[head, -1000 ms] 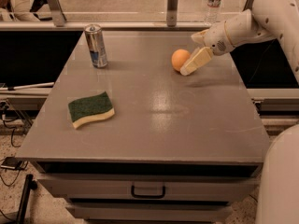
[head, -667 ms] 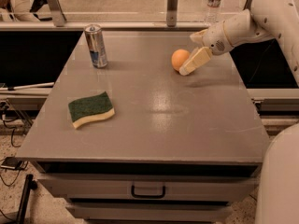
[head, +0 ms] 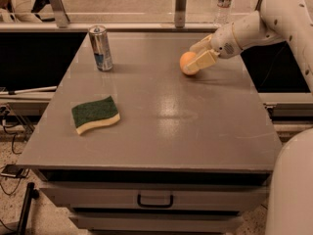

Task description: Pick orange

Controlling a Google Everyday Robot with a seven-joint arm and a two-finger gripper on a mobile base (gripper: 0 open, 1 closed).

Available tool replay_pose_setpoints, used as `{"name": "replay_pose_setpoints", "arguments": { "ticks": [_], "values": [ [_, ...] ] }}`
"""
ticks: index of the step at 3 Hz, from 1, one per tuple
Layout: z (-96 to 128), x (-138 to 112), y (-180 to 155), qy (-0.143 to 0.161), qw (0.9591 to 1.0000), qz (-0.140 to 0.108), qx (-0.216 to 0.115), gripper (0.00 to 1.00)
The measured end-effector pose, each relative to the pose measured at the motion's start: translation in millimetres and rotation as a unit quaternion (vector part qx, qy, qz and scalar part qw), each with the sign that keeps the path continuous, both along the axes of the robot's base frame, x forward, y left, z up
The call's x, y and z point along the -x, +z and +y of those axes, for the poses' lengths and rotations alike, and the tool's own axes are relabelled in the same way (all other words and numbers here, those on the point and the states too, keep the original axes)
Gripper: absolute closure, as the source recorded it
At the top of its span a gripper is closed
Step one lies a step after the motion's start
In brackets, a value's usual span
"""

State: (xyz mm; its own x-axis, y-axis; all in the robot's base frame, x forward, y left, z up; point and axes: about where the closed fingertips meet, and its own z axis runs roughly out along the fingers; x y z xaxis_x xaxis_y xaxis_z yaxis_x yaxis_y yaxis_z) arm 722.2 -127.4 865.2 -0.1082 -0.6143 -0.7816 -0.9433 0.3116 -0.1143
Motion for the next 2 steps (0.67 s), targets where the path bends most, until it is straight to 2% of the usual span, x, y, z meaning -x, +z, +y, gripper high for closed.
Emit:
{"name": "replay_pose_setpoints", "arguments": {
  "ticks": [2],
  "values": [
    [8.4, 2.0, 1.3, 0.009, 0.9999, 0.009, -0.01, 0.83]
  ]
}}
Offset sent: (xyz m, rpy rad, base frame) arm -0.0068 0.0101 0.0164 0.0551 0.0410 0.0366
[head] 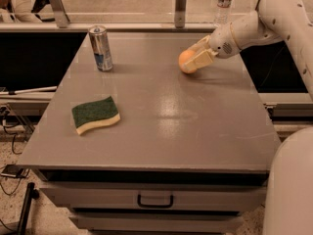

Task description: Pick orange

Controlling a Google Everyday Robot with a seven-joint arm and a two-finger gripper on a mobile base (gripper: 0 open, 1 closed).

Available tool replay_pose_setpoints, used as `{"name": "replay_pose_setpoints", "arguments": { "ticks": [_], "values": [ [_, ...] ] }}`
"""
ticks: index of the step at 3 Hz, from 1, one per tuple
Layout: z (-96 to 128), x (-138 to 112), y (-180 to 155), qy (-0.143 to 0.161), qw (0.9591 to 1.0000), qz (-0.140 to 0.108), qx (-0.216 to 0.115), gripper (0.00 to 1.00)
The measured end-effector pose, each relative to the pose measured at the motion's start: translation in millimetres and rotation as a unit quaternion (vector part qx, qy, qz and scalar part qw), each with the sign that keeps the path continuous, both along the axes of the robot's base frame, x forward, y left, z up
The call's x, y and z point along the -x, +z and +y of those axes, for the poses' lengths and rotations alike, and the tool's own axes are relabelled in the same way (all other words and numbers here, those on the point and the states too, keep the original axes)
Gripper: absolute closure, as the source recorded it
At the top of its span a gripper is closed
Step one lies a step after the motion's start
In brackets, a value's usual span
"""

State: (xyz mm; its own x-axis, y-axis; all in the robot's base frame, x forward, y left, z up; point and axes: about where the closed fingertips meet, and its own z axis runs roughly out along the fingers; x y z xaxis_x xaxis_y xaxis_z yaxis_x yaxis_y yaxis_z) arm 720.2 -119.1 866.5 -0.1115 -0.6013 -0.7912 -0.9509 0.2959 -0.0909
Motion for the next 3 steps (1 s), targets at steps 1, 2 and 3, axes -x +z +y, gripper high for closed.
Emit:
{"name": "replay_pose_setpoints", "arguments": {
  "ticks": [1, 2, 3],
  "values": [
    [17, 9, 26, 0.024, 0.9994, -0.002, -0.026, 1.0],
    [38, 22, 61, 0.058, 0.9968, -0.015, -0.053, 1.0],
    [40, 23, 64, 0.062, 0.9963, -0.016, -0.057, 1.0]
  ]
}}
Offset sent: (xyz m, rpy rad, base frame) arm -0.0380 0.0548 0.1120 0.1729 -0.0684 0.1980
